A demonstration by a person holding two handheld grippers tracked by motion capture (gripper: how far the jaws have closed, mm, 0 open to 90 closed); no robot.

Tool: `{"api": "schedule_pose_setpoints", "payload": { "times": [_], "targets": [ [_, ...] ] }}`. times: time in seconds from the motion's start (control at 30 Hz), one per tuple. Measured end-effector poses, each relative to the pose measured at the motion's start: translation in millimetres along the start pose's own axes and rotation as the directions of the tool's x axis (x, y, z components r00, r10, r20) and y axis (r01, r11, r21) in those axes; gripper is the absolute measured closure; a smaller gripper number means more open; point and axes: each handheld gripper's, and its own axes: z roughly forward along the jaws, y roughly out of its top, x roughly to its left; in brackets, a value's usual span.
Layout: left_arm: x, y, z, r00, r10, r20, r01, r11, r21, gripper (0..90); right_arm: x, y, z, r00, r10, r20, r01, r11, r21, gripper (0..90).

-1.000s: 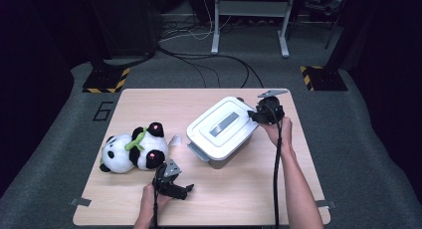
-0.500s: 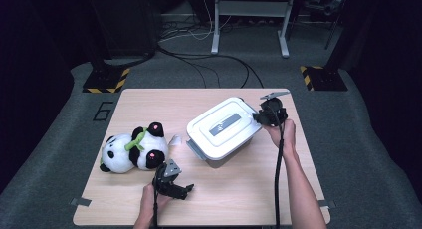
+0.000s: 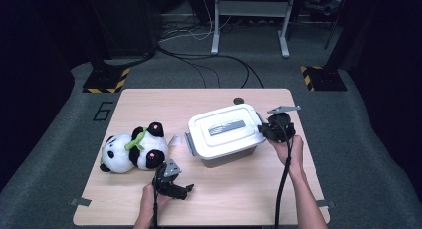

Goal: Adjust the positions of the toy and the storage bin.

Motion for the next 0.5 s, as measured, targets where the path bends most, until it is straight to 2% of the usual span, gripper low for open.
{"api": "schedule_pose_setpoints", "payload": {
  "times": [0.17,0.27,0.3,0.37,0.47,0.5],
  "targets": [
    [0.0,0.1,-0.1,1.0,0.0,-0.001,0.0,1.0,0.001,5.1,4.2,-1.2,-2.6,0.9994,-0.034,-0.003,0.034,0.999,-0.001,62.5],
    [0.0,0.0,-0.1,1.0,-0.001,0.003,0.001,1.0,0.002,5.1,5.1,1.7,-3.9,0.9976,-0.066,-0.018,0.066,0.998,-0.022,52.9],
    [0.0,-0.1,-0.1,1.0,-0.001,0.003,0.001,1.0,0.002,5.1,6.4,3.3,-4.4,0.9967,-0.072,-0.038,0.071,0.997,-0.034,50.4],
    [0.0,-0.2,-0.1,1.0,-0.003,0.002,0.003,1.0,0.0,5.4,9.5,7.6,-5.1,0.9897,-0.123,-0.073,0.12,0.992,-0.05,41.7],
    [0.0,-0.2,-0.1,1.0,-0.003,0.002,0.003,1.0,-0.001,5.5,17.5,14.6,-5.4,0.9779,-0.174,-0.116,0.166,0.983,-0.081,32.5],
    [0.0,-0.2,-0.1,1.0,-0.002,0.002,0.002,1.0,0.0,5.5,19.7,16.6,-5.1,0.9752,-0.188,-0.116,0.179,0.98,-0.087,30.1]
  ]
}}
